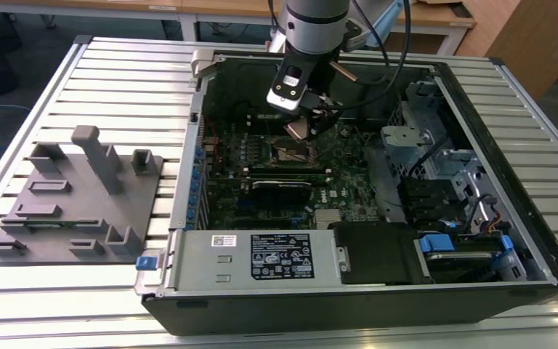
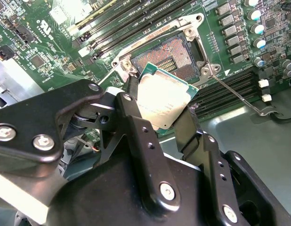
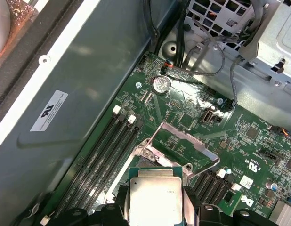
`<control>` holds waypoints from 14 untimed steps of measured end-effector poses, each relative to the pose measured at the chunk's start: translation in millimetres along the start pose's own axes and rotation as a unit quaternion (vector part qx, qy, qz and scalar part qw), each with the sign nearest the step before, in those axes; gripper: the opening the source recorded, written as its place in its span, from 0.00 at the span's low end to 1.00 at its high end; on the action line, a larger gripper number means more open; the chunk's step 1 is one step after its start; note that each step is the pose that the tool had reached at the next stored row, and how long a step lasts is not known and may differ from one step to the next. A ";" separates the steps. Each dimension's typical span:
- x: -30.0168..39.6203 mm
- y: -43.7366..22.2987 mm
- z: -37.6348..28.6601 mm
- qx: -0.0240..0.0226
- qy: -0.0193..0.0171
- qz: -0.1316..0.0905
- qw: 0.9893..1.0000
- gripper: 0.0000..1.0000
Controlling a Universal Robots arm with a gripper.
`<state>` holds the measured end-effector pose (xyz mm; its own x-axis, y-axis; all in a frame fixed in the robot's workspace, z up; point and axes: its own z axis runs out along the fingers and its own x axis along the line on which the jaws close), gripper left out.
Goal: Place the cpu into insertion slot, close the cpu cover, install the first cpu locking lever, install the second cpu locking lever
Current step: 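Place the cpu into insertion slot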
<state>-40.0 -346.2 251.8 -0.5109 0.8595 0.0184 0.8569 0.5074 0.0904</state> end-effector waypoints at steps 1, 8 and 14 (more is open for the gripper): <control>0.0 0.0 0.0 0.000 0.000 0.000 1.000 0.54; 0.0 0.0 0.1 0.000 0.000 0.000 1.000 0.54; 0.0 0.0 0.7 0.000 -0.001 0.007 1.000 0.54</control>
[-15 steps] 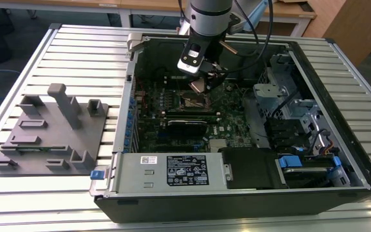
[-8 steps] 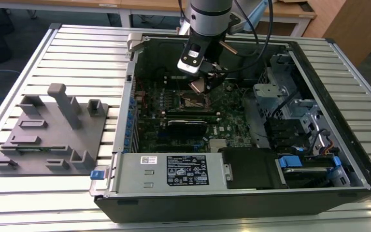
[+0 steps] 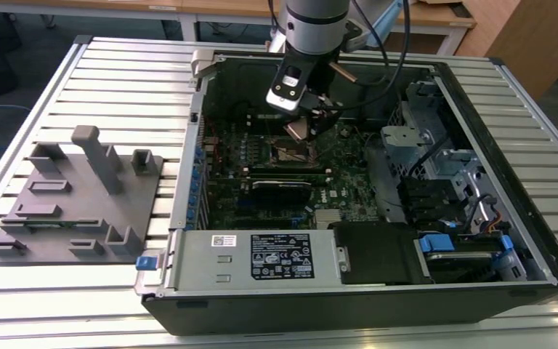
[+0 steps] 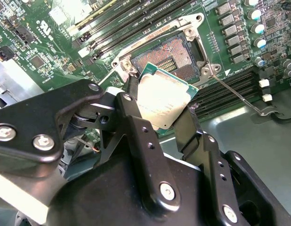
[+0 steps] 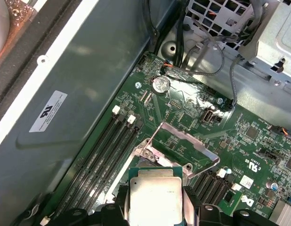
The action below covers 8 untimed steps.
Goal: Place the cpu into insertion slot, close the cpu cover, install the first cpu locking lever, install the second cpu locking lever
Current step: 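Place the cpu into insertion slot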
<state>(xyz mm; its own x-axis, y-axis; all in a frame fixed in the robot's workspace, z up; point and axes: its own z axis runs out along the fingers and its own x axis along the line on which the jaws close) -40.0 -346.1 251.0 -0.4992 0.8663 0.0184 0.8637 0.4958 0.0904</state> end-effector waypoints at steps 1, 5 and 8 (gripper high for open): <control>0.0 0.0 0.1 0.000 0.000 0.005 1.000 0.54; 0.0 -0.1 0.7 -0.001 -0.003 0.032 0.999 0.54; -0.1 -0.1 0.9 -0.001 -0.004 0.048 0.999 0.54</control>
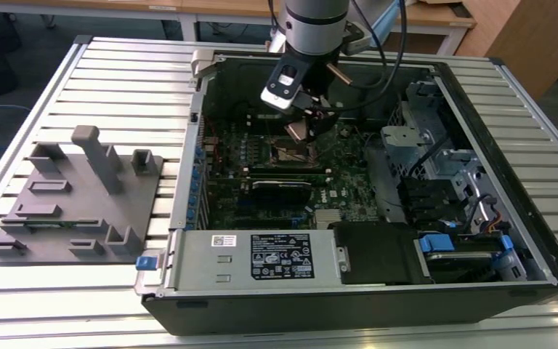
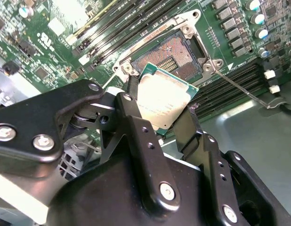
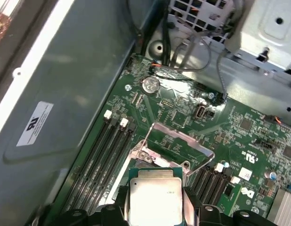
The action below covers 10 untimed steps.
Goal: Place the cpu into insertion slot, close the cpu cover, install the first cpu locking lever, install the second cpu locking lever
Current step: 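Place the cpu into insertion slot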
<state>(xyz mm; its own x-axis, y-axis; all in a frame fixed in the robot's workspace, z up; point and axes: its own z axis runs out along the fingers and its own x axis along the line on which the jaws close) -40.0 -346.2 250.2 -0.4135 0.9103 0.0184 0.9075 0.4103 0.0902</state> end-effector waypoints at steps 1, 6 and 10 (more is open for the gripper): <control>0.0 0.0 0.0 0.000 0.000 0.000 1.000 0.54; 0.0 0.0 0.1 0.000 0.000 0.001 1.000 0.54; 0.0 -0.1 0.8 -0.001 -0.002 0.026 1.000 0.54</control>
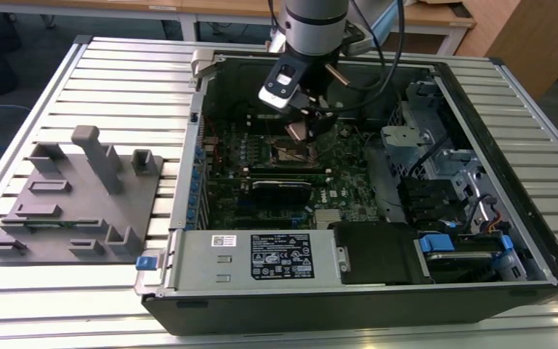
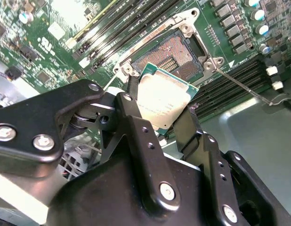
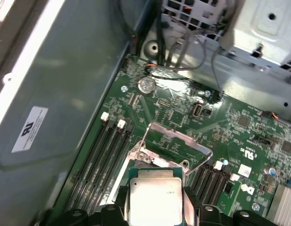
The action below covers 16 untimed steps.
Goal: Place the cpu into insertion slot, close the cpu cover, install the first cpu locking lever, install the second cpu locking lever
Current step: 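Place the cpu into insertion slot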
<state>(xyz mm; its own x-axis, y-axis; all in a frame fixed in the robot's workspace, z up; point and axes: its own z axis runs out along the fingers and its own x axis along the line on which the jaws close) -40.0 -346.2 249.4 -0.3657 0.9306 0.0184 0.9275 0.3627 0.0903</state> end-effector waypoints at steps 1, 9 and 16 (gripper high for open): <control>0.0 0.0 0.3 0.000 -0.001 0.009 1.000 0.54; -0.1 -0.2 2.4 -0.001 -0.007 0.081 0.997 0.54; -0.1 -0.3 3.9 -0.003 -0.013 0.144 0.989 0.54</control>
<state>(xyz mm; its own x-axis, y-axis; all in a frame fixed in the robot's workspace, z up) -40.0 -346.2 245.5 -0.0839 0.9963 0.0184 0.9925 0.0820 0.0903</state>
